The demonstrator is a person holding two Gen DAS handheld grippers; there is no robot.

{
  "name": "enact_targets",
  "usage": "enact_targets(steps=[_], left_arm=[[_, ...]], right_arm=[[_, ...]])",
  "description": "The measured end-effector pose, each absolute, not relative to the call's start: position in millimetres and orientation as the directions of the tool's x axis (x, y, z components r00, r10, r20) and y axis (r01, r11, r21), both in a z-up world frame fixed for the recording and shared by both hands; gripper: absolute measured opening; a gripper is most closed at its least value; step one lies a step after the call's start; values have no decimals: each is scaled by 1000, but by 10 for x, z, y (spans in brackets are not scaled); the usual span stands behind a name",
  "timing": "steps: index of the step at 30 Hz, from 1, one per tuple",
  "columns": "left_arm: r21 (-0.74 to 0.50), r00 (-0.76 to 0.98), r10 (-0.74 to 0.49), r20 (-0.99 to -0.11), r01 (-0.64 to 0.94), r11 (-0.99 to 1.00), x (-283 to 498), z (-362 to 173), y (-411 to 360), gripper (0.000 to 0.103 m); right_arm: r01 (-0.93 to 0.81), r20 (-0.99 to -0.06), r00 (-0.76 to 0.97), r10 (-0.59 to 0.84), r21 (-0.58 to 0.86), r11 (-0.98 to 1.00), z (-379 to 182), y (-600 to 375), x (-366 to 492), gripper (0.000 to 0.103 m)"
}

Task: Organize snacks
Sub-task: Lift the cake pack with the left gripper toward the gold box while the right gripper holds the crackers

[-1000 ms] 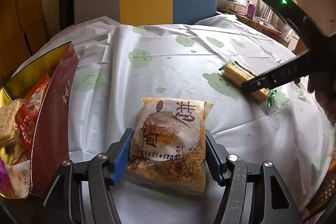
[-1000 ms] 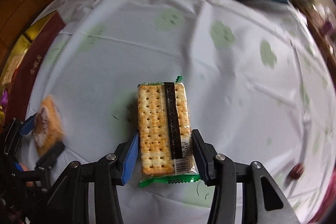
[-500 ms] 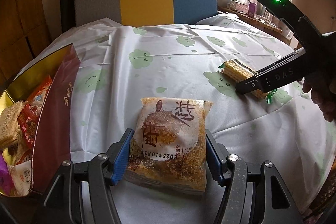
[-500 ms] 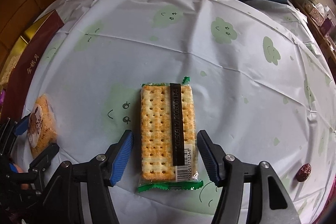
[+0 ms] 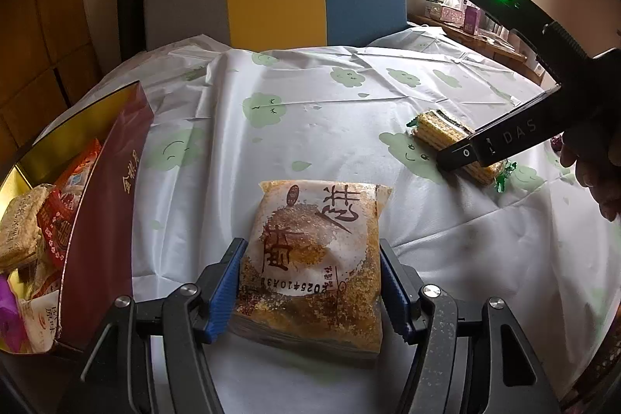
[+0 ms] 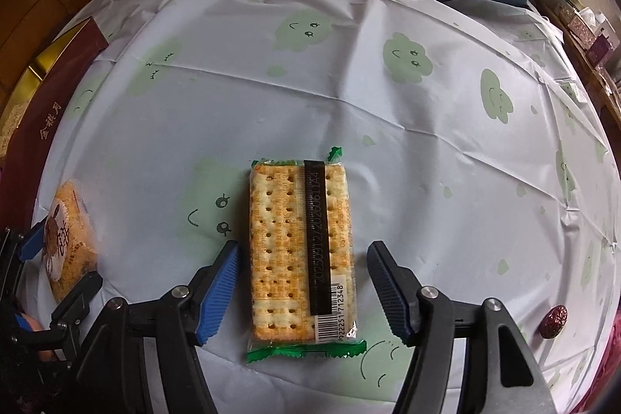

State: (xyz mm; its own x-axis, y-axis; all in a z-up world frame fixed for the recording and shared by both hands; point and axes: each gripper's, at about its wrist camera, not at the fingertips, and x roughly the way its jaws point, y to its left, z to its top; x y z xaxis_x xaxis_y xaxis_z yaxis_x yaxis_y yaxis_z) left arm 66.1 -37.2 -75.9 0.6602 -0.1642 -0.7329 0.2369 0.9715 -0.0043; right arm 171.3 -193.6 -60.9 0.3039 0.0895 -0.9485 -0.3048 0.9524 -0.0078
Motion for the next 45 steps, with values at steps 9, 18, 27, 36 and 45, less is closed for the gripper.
enact_targets(steps=[9,18,27,36,45], left_arm=[[-11,664,-171,-728,238,971,651,-764,-361,65],[-9,666,-171,-726,240,971,649,-760,-360,65],[-6,642,-170,-748,249,968,713,-737,-368,65],[-23,603,-162,-781,231,973,753,-686,-379,61],[-63,613,-186,-768,216,974,688,-458,-326,61]], right_arm=[[-301,-944,317,89,-11,954,-693,-1970,1675,67],[-317,-939,332,90,-21,948,-684,-1903,1564,57],[-326,-934,345,93,-26,945,-689,-1890,1488,57],[-344,-928,359,97,-35,938,-689,-1878,1439,56],[-355,-927,364,96,-43,934,-686,-1892,1440,56]])
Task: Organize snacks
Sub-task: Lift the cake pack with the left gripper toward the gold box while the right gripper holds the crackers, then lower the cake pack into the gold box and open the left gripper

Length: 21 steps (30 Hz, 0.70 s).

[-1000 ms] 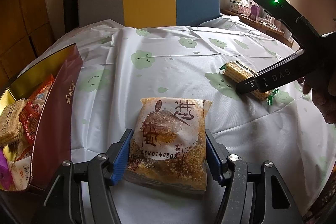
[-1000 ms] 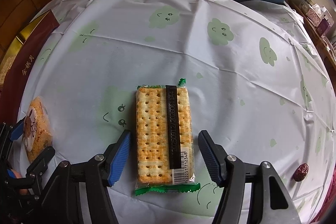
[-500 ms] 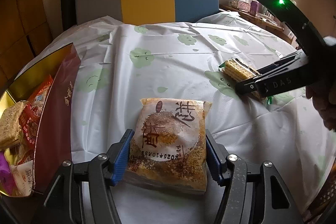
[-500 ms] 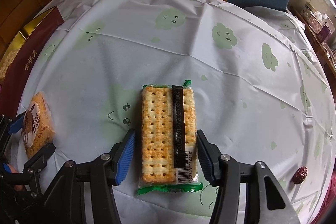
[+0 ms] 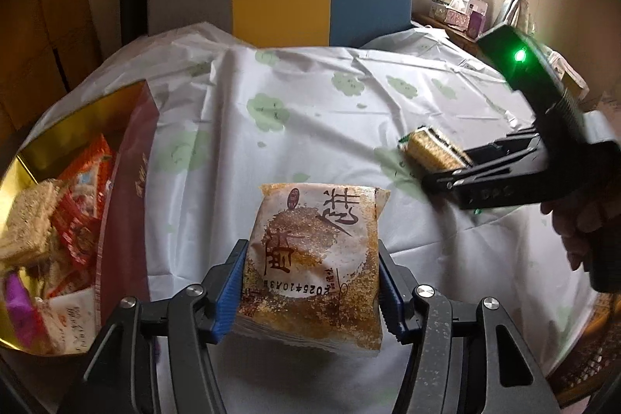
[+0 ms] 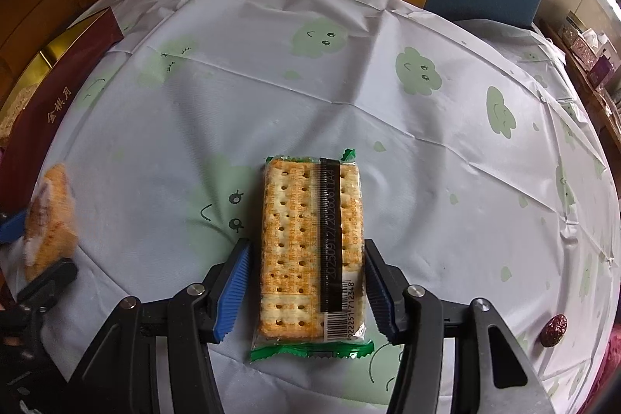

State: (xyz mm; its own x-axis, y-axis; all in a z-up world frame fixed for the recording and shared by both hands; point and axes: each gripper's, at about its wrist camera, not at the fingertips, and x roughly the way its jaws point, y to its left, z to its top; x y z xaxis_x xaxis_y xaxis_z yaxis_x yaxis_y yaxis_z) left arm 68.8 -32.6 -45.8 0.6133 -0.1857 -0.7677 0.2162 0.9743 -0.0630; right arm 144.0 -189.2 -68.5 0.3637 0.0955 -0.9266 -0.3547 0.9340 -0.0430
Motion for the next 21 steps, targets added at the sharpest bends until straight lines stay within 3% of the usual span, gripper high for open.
enact_targets(steps=[21], left_arm=[[-109,692,-131,-710,76,991,533,110,247,61]], right_arm=[[-380,-914,398,81,-84,921,-679,-1849,1374,56]])
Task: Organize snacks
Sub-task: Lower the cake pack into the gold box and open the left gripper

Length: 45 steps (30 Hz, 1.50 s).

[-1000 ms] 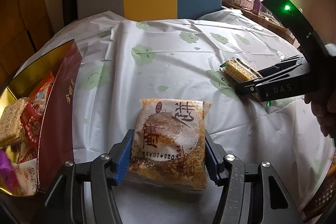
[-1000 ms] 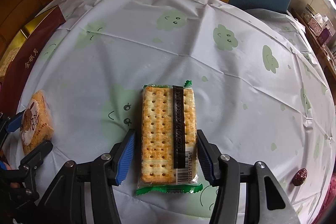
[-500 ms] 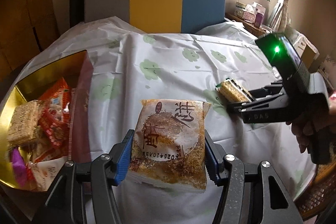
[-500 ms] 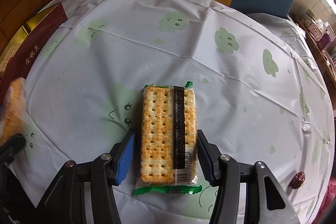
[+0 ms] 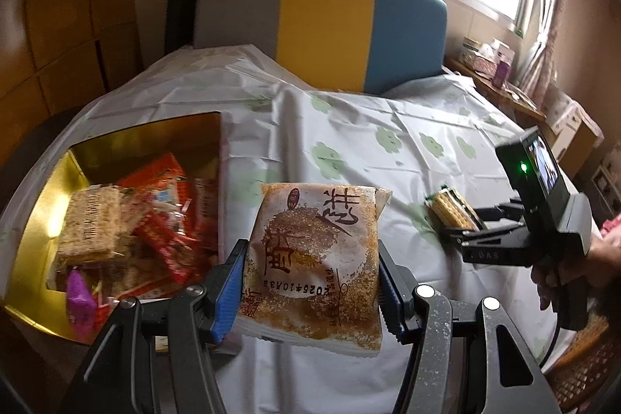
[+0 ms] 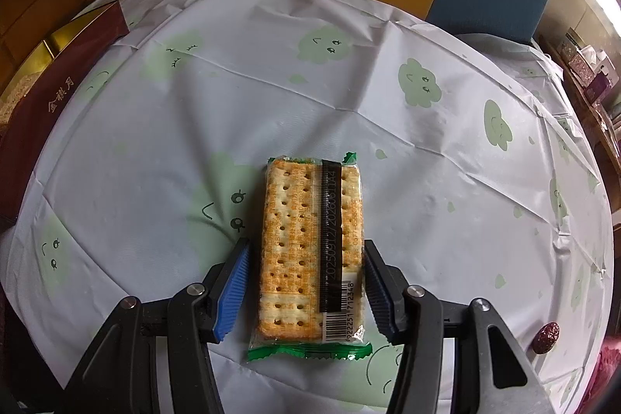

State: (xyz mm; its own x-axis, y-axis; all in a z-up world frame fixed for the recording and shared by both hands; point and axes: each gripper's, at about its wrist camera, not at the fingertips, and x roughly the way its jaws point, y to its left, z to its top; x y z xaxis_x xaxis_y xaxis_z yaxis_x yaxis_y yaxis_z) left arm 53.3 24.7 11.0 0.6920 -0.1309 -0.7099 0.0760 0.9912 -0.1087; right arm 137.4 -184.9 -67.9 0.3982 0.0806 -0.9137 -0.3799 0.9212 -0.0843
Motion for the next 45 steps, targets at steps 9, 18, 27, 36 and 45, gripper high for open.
enact_targets(steps=[9,18,27,36,45], left_arm=[[-135,698,-85,-711,-16,991,550,184,658,61],[-271,659,-63,-749,-218,938,735,143,1541,61],[-356,620,-99,-778,-307,883,1096,55,2051,61],[-245,560,-3,-829,-357,901,1292,-165,2055,69],[-123,589,97,-802,-321,939,975,-127,1760,69]], right_arm=[[-381,-913,401,80,-87,921,-675,-1845,1365,55],[-398,-914,398,82,-91,913,-654,-1836,1352,49],[-404,-914,400,73,-105,909,-651,-1830,1355,49],[-406,-914,400,71,-107,908,-649,-1829,1359,49],[-409,-914,399,72,-107,906,-653,-1836,1356,49]])
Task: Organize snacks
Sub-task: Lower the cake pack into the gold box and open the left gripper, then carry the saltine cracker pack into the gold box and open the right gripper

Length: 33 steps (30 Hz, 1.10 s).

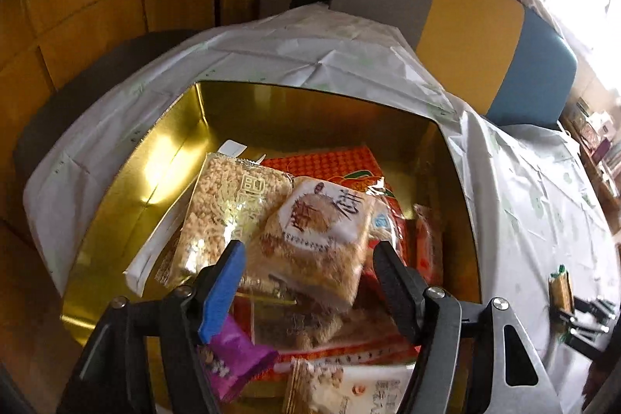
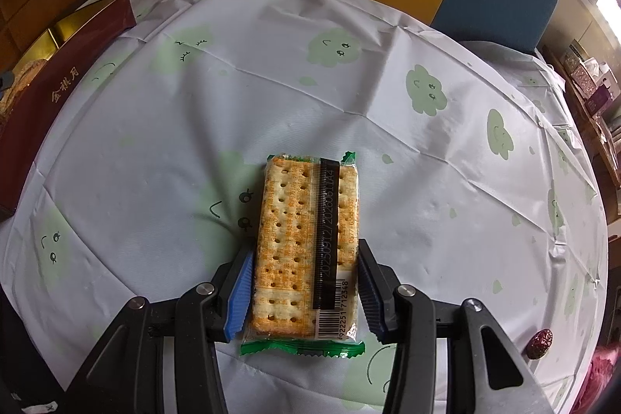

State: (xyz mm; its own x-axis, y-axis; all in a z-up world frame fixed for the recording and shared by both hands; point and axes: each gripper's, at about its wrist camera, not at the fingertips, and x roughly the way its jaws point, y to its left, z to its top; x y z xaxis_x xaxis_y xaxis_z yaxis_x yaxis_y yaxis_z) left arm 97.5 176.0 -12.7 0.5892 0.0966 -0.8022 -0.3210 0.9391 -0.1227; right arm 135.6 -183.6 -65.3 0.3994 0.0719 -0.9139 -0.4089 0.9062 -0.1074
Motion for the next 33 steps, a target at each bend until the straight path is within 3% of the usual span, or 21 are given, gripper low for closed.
enact_targets(steps=[21,33], left_arm=[[-68,656,122,-745,-257,964,466,68,1522,69],[-72,666,147,-732,-290,954,362,61,1650,69]], right_arm=[[-314,-944,325,63,-45,948,-582,-1838,1515,48],[-439,-882,358,306,131,889,-21,-899,1418,48]])
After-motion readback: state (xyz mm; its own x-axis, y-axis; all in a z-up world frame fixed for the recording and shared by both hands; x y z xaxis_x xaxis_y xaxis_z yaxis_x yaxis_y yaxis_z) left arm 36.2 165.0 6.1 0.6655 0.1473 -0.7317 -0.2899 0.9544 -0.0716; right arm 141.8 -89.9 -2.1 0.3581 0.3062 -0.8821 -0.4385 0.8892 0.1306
